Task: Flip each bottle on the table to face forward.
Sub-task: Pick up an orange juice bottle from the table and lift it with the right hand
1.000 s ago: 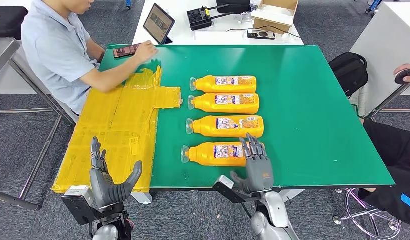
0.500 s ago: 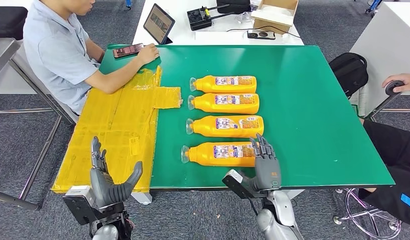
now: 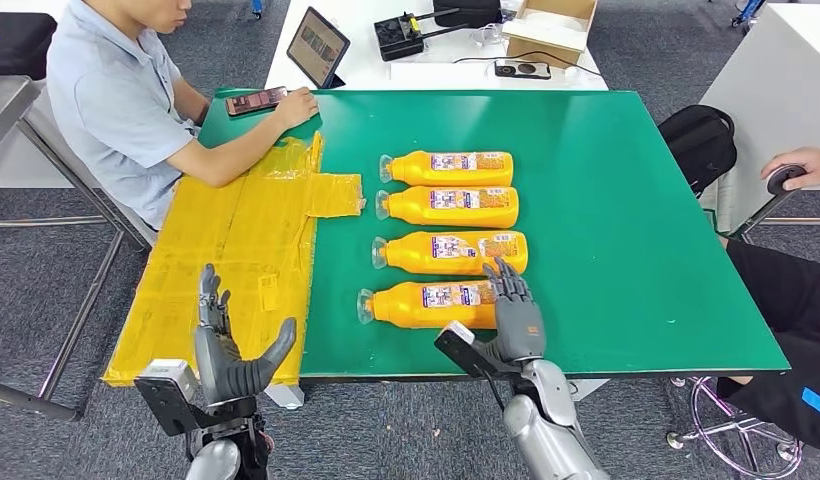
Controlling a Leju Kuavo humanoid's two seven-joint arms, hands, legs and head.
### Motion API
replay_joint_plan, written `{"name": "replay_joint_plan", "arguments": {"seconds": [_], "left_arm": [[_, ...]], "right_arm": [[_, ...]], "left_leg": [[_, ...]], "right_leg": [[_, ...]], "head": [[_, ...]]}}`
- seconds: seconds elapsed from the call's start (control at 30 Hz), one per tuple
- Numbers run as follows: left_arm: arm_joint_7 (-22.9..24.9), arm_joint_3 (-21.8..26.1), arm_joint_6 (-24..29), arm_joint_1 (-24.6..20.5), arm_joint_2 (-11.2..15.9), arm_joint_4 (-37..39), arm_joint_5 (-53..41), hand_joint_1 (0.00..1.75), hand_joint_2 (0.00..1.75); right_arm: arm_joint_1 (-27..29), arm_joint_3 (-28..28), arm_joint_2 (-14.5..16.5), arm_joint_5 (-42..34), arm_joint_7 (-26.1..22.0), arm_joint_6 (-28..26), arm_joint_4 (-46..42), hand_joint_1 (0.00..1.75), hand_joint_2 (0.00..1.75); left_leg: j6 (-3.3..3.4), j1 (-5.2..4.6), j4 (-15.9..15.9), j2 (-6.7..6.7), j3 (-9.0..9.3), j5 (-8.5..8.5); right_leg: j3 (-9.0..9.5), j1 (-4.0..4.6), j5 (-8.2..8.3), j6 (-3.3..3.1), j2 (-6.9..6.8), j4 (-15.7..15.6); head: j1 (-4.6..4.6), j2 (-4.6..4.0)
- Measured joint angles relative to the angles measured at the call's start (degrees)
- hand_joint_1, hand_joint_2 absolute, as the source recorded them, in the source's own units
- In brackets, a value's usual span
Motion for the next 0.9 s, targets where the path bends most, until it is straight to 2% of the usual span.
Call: {"name": "replay_joint_plan", "arguments": {"seconds": [0.2,0.5,0.63,0.9], "left_arm": [[0.98,0.01,-2.00,-0.42,0.00,0.45,1.79,0.00,1.75],[4.08,0.17,-5.97,-0.45,0.00,0.62,4.45,0.00,1.75],[5.34,0.36,-7.35,-0.42,0.00,0.62,5.03,0.00,1.75],[6.24,0.71,-7.98,-0.40,0.00,0.62,4.99,0.00,1.75]], "right_arm": [[-1.66,1.15,0.12,1.08,0.80,-0.38,1.92,0.00,1.75],[-3.16,4.72,-0.30,9.48,9.77,0.68,4.26,0.02,1.75],[-4.03,5.69,-0.57,10.66,11.95,4.12,5.23,1.72,1.75],[-6.76,7.01,-1.20,10.45,13.34,9.28,6.92,1.75,1.75]], "left_leg": [[0.00,0.00,0.00,0.00,0.00,0.00],[0.00,0.00,0.00,0.00,0.00,0.00],[0.00,0.00,0.00,0.01,0.04,0.00],[0.01,0.00,0.00,0.04,0.35,0.01]], "right_leg": [[0.00,0.00,0.00,0.00,0.00,0.00],[0.00,0.00,0.00,0.00,0.00,0.00],[0.02,0.00,0.00,0.00,0.01,-0.01],[0.28,0.00,0.00,0.00,0.02,-0.03]], "head": [[0.01,0.00],[0.00,0.00],[-0.01,0.00],[0.01,0.00]]}}
